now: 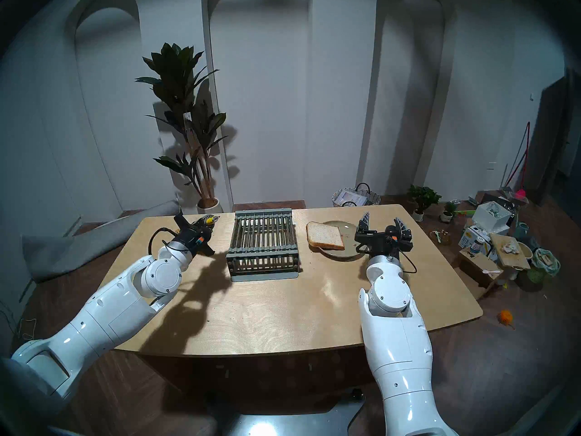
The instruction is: Spread peanut butter over the slice of bread with the knife
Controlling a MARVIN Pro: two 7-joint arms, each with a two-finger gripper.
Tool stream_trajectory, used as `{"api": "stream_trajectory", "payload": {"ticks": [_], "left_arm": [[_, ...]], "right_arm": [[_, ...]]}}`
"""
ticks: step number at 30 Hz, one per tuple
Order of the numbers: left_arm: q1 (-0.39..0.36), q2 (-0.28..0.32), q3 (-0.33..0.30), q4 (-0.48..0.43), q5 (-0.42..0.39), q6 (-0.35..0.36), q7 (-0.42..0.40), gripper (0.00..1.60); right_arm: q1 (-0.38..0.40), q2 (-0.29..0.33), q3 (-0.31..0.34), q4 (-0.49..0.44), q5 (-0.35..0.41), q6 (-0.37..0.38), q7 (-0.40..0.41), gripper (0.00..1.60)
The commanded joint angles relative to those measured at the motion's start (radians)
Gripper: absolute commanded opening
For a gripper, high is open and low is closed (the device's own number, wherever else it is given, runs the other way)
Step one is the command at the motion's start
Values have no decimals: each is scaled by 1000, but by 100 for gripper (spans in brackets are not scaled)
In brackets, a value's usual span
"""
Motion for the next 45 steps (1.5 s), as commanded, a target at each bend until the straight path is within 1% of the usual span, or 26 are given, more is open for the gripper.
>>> {"api": "stream_trajectory", "payload": {"ticks": [1, 22, 45], "left_arm": [[-27, 13, -7, -29, 47, 7, 36, 0], [-30, 7, -3, -47, 79, 28, 40, 0], [-20, 10, -11, -103, 88, 50, 45, 0]], "right_arm": [[3, -2, 1, -18, 8, -6, 4, 160], [4, 4, 7, -15, 26, -8, 17, 160], [4, 13, 17, -12, 42, -13, 34, 160]]}}
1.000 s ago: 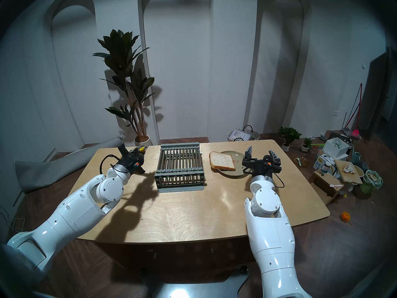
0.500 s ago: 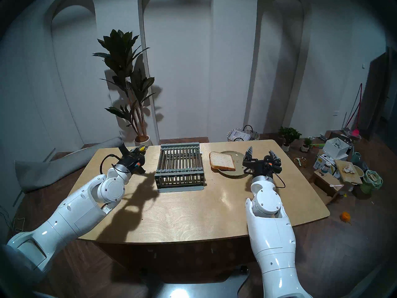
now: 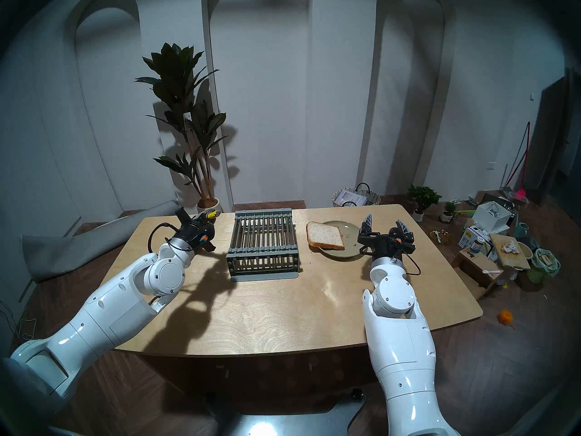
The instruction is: Spread peanut butter over the slice of bread with the knife
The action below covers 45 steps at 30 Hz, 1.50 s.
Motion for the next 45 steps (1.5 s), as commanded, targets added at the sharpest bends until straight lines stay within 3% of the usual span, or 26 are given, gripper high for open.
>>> {"api": "stream_trajectory", "payload": {"ticks": [1, 7, 15, 26, 33, 45], "left_arm": [[-18, 2, -21, -42, -4, 2, 12, 0], [18, 4, -59, -136, -92, -22, -4, 0], [10, -20, -109, -231, -214, -86, 5, 0], [59, -38, -216, -389, -486, -74, -20, 0], [62, -76, -239, -453, -662, -12, -65, 0], [9, -177, -219, -432, -813, 109, -77, 0]], "right_arm": [[8, 0, -1, -19, 0, -12, 2, 160], [14, 1, -1, -22, 1, -9, 2, 160], [31, 2, -20, -22, -2, -10, 17, 160], [72, 22, -50, -51, -40, 3, 20, 160], [125, 46, -12, -36, -7, 146, 32, 160], [191, 123, 106, -41, 148, 410, 138, 160]]}}
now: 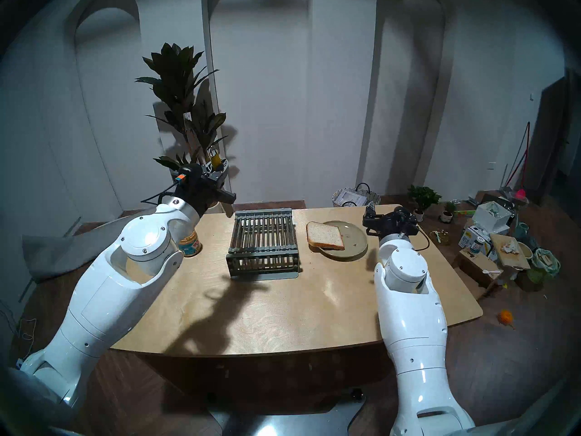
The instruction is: Spread peanut butter over the slice of bread with the knife
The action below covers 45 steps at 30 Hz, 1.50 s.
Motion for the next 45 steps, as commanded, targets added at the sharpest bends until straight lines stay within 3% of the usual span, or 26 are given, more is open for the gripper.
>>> {"api": "stream_trajectory", "payload": {"ticks": [1, 5, 14, 25, 34, 45], "left_arm": [[-51, -69, -3, -18, -62, 34, 2, 0], [-78, -93, 15, -15, -79, 62, -8, 0], [-165, -166, 78, 41, -105, 109, -37, 0], [-240, -246, 99, 93, -91, 127, -45, 0], [-308, -341, 119, 228, -115, 135, -41, 0], [-365, -425, 146, 352, -145, 135, -39, 0]], "right_arm": [[62, 68, 55, -25, 73, 120, 72, 160], [65, 106, 77, -30, 107, 206, 132, 160], [54, 162, 138, -12, 151, 313, 208, 160], [66, 183, 184, 64, 180, 346, 245, 160], [134, 162, 215, 194, 261, 387, 302, 160], [176, 139, 208, 280, 288, 390, 318, 160]]}}
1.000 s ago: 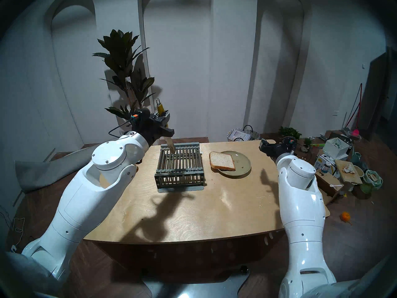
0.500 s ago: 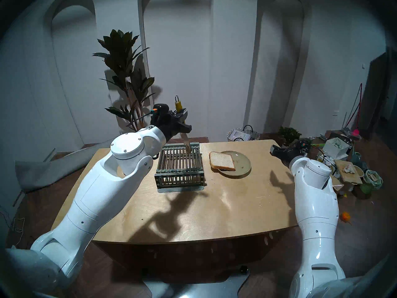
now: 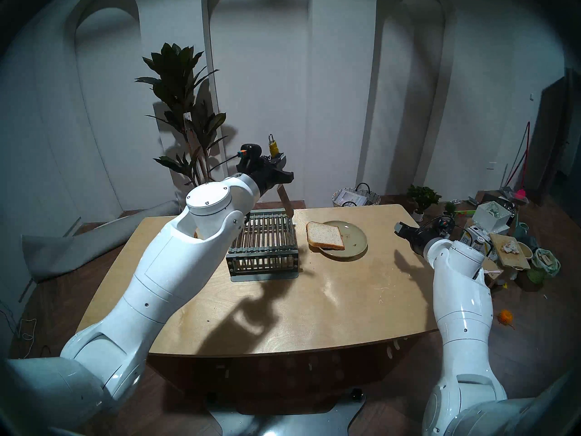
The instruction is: Spread peanut butter over the slice of bread with the knife
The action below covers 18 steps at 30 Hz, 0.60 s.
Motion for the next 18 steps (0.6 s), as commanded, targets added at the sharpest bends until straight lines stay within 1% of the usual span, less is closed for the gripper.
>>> {"api": "stream_trajectory", "payload": {"ticks": [1, 5, 8, 11, 13, 14, 16, 17, 18], "left_arm": [[-91, -88, 5, 47, -15, -5, 3, 0], [-113, -115, 12, 89, -30, -9, 0, 0], [-133, -135, 22, 125, -29, -14, 3, 0], [-151, -153, 30, 154, -31, -18, 4, 0], [-168, -170, 38, 184, -31, -21, 3, 0], [-168, -170, 38, 184, -31, -21, 3, 0], [-183, -183, 46, 213, -31, -24, 2, 0], [-183, -183, 46, 213, -31, -24, 2, 0], [-188, -187, 50, 222, -31, -23, 1, 0]], "right_arm": [[56, -25, -7, 18, 22, -14, 10, 160], [64, -45, -3, 50, 35, -15, 10, 160], [82, -59, -2, 80, 40, 17, -16, 160], [97, -67, -3, 98, 45, 33, -27, 160], [112, -70, -11, 99, 47, 72, -44, 160], [112, -70, -11, 99, 47, 72, -44, 160], [128, -76, -8, 103, 57, 108, -58, 160], [128, -76, -8, 103, 57, 108, -58, 160], [133, -76, -6, 104, 63, 125, -61, 160]]}}
